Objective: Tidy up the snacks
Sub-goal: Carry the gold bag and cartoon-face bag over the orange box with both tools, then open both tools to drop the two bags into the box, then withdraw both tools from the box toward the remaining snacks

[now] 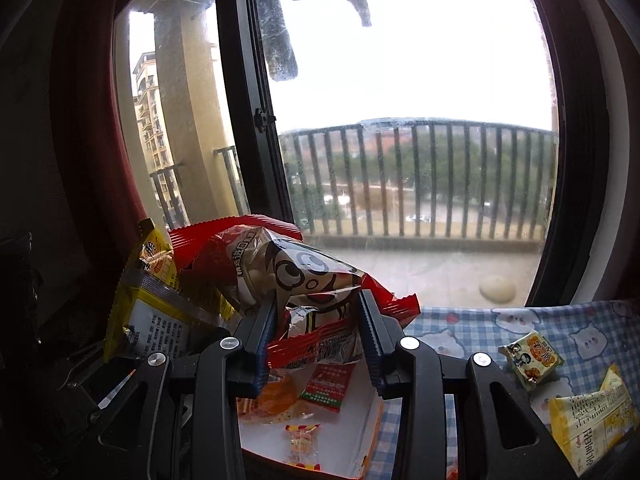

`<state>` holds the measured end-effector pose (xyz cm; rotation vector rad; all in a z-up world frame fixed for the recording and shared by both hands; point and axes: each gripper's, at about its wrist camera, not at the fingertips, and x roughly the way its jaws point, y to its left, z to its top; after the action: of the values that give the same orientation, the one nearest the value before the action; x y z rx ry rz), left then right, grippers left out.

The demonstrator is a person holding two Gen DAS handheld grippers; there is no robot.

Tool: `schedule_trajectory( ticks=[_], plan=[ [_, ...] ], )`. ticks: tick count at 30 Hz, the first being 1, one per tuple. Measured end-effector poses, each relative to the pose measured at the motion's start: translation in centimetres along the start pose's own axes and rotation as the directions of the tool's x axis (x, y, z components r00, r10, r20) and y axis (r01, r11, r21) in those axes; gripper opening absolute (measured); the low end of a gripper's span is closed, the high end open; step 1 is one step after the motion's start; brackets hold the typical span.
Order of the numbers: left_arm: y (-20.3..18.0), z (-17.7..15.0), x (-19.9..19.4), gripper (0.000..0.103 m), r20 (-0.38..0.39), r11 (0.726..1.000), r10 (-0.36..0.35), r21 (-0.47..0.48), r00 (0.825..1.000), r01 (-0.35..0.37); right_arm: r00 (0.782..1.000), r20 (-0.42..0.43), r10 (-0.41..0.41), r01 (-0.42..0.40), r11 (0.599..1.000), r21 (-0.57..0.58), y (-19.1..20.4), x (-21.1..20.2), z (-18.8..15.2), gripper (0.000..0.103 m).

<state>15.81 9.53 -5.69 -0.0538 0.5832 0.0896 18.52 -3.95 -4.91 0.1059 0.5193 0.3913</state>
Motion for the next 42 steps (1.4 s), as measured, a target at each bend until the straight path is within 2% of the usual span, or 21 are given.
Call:
schedule_trajectory(
  ticks=[5,11,13,15,16,18,20,22,24,25,26,28,34,42],
  plan=[
    [2.3,-1.4,3.5,0.03,-0.082,0.999,0.038,-0.018,0.996,-0.04,0.996,-0.084,0.023,-0.023,1.0,-0.003,1.2,4.6,-0.8,0.041],
    [4.5,-3.5,7.3,0.033,-0.185,0.996,0.086,-0.022,0.979,-0.092,0.98,-0.196,0.027,-0.034,0.999,-0.031,3.0,9.9,-2.1,0.041],
    [4.8,-3.9,8.0,0.042,-0.217,0.995,0.087,-0.021,0.972,-0.094,0.976,-0.217,0.022,-0.036,0.998,-0.058,3.7,10.9,-2.5,0.041],
    [4.9,-4.2,8.4,0.061,-0.247,0.993,0.102,-0.024,0.964,-0.111,0.969,-0.247,0.03,-0.05,0.996,-0.077,4.3,12.0,-2.4,0.041],
    [4.9,-4.2,8.5,0.067,-0.258,0.994,0.101,-0.024,0.961,-0.111,0.964,-0.264,0.036,-0.058,0.995,-0.078,4.4,12.5,-2.3,0.041],
    [4.8,-4.2,8.1,0.083,-0.249,0.994,0.091,-0.036,0.964,-0.103,0.95,-0.307,0.05,-0.076,0.995,-0.072,4.5,14.1,-2.1,0.041],
    [4.4,-4.0,7.6,0.089,-0.241,0.995,0.092,-0.027,0.966,-0.101,0.931,-0.353,0.09,-0.107,0.994,-0.028,4.2,15.2,-1.9,0.041],
    [4.1,-4.0,7.4,0.09,-0.247,0.995,0.088,-0.016,0.965,-0.095,0.909,-0.399,0.119,-0.139,0.99,-0.02,4.6,15.9,-2.0,0.041],
    [4.5,-4.0,7.2,0.095,-0.245,0.996,0.07,-0.037,0.967,-0.082,0.916,-0.385,0.112,-0.133,0.991,-0.03,5.0,15.5,-1.9,0.042],
    [5.1,-3.9,7.5,0.097,-0.246,0.995,0.069,-0.047,0.967,-0.083,0.918,-0.384,0.1,-0.127,0.991,-0.044,5.3,15.4,-1.8,0.047],
    [5.2,-3.9,7.4,0.098,-0.243,0.994,0.076,-0.055,0.967,-0.092,0.918,-0.387,0.091,-0.122,0.991,-0.057,5.5,15.4,-1.8,0.064],
    [5.6,-3.8,7.8,0.098,-0.247,0.992,0.082,-0.069,0.965,-0.102,0.923,-0.373,0.095,-0.124,0.991,-0.053,5.2,14.7,-2.1,0.081],
    [4.7,-3.7,7.4,0.098,-0.262,0.993,0.054,-0.087,0.964,-0.079,0.933,-0.355,0.056,-0.091,0.992,-0.083,4.7,13.5,-2.5,0.092],
    [3.4,-3.8,5.4,0.098,-0.238,0.996,0.02,-0.084,0.971,-0.041,0.938,-0.348,0.015,-0.054,0.993,-0.102,3.6,10.8,-3.1,0.094]
  ],
)
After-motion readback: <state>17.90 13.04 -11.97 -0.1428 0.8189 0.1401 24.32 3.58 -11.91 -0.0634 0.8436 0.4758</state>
